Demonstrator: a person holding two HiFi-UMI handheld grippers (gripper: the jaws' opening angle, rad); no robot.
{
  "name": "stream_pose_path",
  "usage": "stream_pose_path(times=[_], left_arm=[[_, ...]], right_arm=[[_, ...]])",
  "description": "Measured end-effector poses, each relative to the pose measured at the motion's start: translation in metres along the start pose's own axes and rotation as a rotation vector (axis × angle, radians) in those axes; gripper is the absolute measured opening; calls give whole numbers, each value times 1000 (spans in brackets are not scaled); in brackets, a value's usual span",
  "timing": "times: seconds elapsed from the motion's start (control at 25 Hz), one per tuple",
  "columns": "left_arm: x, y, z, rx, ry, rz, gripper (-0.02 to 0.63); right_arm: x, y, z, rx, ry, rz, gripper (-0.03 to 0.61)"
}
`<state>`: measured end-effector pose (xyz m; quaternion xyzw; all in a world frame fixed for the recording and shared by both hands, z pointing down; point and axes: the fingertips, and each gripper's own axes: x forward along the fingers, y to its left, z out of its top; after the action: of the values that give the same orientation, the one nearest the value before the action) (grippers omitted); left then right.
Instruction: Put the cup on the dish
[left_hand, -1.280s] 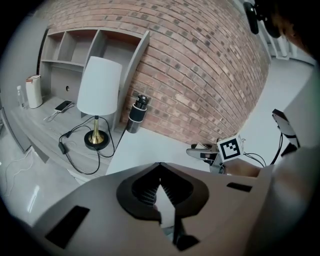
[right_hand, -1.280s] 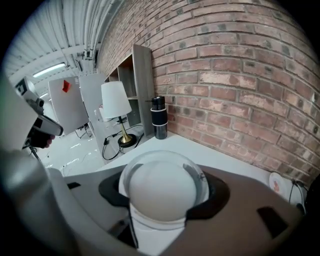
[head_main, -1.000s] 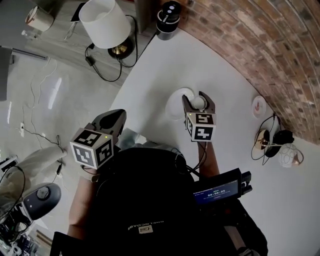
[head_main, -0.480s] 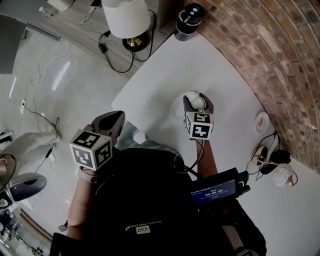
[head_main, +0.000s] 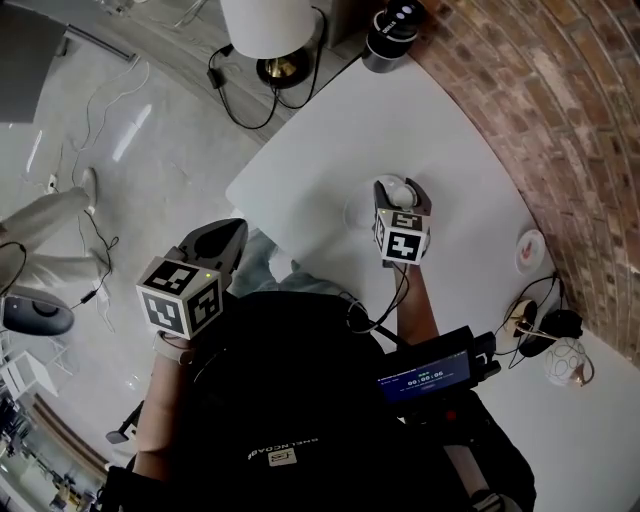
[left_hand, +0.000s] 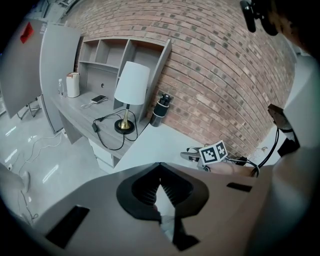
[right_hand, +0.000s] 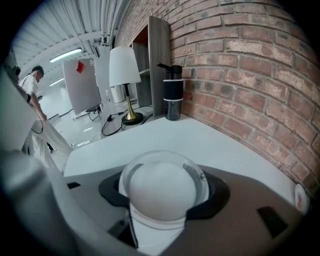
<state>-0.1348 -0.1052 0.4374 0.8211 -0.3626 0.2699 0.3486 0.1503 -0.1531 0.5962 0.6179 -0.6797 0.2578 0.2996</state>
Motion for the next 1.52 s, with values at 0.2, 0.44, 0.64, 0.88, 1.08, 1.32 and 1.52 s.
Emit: stream_pose_path(times=[0.2, 0.44, 0.64, 0.88, 1.08, 1.32, 1.52], left_arm=[[2, -3, -9, -17, 9, 3, 6], [3, -7, -15, -32, 21, 7, 6], [4, -7, -19, -35, 29, 15, 6], [3, -4, -24, -40, 32, 28, 6], [1, -2, -27, -55, 32, 34, 6], [-2, 0, -29, -63, 30, 40, 6], [-3, -2, -29, -58, 26, 39, 6]], right_arm=[[8, -1, -12, -10, 18, 4, 267], [16, 0, -26, -45, 46, 6, 267], [23, 1, -32, -44, 53, 7, 267], [28, 2, -35, -45, 62, 5, 267], [31, 3, -38, -62, 64, -3, 267], [31, 3, -33, -71, 50, -15, 267], [31, 4, -31, -79, 38, -33, 267]])
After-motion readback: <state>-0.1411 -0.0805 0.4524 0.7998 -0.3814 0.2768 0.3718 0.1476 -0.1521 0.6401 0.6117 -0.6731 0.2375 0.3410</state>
